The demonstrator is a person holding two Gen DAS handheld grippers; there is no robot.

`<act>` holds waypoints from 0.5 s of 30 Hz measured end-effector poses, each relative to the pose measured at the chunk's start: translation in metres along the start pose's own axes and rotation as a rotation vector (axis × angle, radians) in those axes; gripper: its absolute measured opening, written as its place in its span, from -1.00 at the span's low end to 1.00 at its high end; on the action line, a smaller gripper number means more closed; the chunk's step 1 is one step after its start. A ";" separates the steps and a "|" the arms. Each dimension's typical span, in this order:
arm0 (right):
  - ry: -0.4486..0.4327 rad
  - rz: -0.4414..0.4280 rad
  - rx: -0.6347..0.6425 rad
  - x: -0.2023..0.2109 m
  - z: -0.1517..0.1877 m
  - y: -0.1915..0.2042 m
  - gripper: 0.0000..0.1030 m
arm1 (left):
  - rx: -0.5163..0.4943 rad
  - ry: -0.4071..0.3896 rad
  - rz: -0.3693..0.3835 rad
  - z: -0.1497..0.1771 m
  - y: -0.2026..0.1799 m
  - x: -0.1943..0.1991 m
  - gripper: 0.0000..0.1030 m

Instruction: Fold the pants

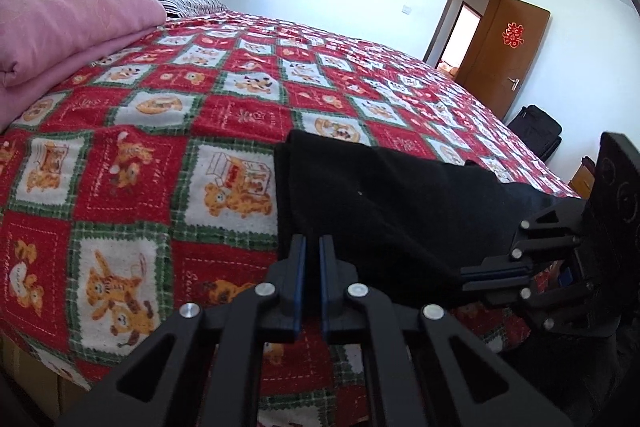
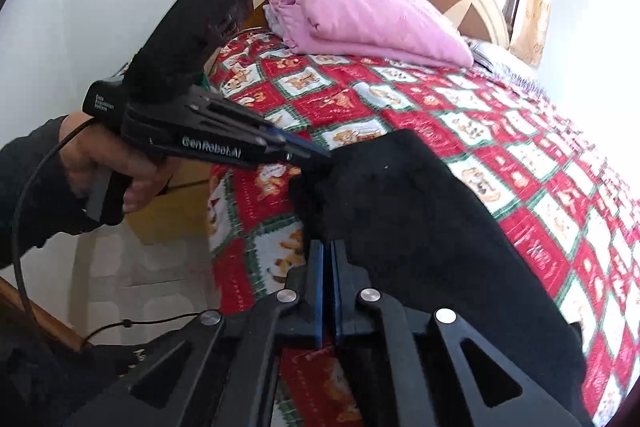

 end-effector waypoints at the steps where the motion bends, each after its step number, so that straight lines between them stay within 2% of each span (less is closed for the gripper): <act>1: 0.008 -0.001 -0.004 -0.003 0.003 0.000 -0.94 | -0.015 0.008 -0.016 0.001 0.001 -0.002 -0.89; 4: 0.079 0.000 -0.009 -0.025 0.020 -0.002 -0.93 | -0.045 0.075 -0.033 0.014 0.002 -0.013 -0.87; 5: 0.103 0.006 -0.006 -0.032 0.027 -0.003 -0.91 | -0.047 0.074 -0.039 0.016 0.002 -0.014 -0.85; 7: 0.096 0.011 0.006 -0.031 0.028 0.000 -0.83 | -0.024 0.069 -0.030 0.013 0.006 -0.011 -0.80; 9: 0.106 -0.014 0.003 -0.024 0.027 0.004 -0.24 | -0.007 0.061 -0.064 0.009 0.014 -0.008 -0.73; 10: 0.103 -0.041 -0.014 -0.018 0.028 0.005 -0.15 | 0.004 0.057 -0.071 0.007 0.017 -0.005 -0.73; 12: 0.083 -0.038 -0.034 0.001 0.030 0.001 -0.13 | 0.012 0.046 -0.082 0.004 0.019 0.000 -0.73; 15: 0.063 0.031 -0.071 0.040 0.045 -0.019 -0.13 | 0.009 0.017 -0.080 -0.006 0.009 0.008 -0.70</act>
Point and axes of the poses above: each gripper's, at about its wrist camera, not at the fingertips, and x roughly against the way its jaws point, y to its left, z to its underside, the point moved 10 cm from there along -x, roughly the way its jaws point, and after that the axes turned 11 degrees about -z, right-handed, at the moved point
